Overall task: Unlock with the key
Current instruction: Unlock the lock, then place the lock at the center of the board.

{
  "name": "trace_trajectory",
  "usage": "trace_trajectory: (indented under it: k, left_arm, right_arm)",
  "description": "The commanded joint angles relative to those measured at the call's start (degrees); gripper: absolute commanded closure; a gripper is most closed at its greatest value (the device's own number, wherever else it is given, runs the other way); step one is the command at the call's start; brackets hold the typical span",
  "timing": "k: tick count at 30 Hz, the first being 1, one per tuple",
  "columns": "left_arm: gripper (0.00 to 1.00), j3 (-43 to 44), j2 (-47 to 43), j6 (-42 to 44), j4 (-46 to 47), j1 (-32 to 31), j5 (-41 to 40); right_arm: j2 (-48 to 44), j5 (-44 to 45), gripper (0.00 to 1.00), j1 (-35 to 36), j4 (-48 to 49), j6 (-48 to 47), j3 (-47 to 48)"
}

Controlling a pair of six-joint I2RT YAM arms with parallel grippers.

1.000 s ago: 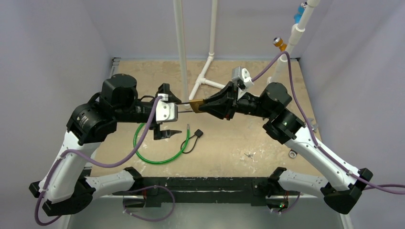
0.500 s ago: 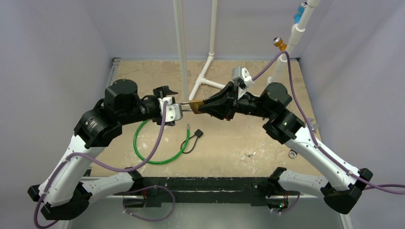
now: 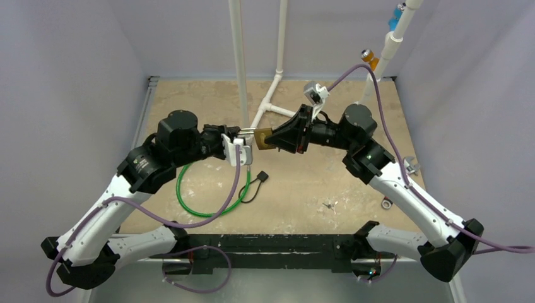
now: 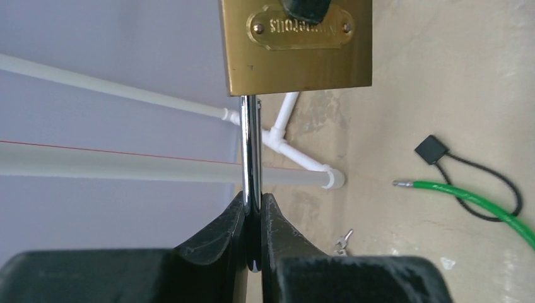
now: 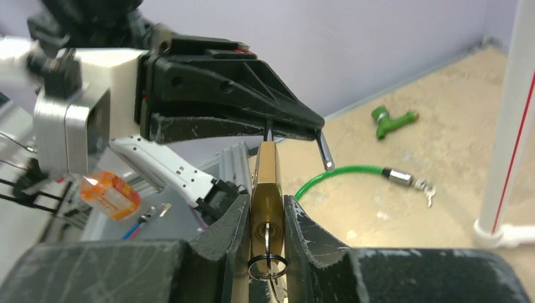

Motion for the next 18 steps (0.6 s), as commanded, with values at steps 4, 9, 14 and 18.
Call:
trace_trajectory:
  k: [4,9,14,18]
  left_arm:
    - [1.0,-16.42,-2.89,20.66,21.08,-7.94,-9.61]
    - [0.96,-21.92,-1.04,26.63,26.7,-9.56,-11.59]
    - [0.87,-28.24,0.98,33.22,33.67,-11.26,-11.56]
    - [0.8,-33.84,4.29,35.86,38.37,-11.78,-8.86]
  right_arm:
    - [7.12,-6.87,1.0,-10.98,3.64,21.18,-2.77]
    - [8.45,-9.54,1.0,-14.52,4.7,26.31,-5.71]
    - [10.01,-7.19,1.0,-16.21,2.42,26.93,-7.05]
    - [11.51,-4.12,1.0,-18.1,2.92,27.58,-10.01]
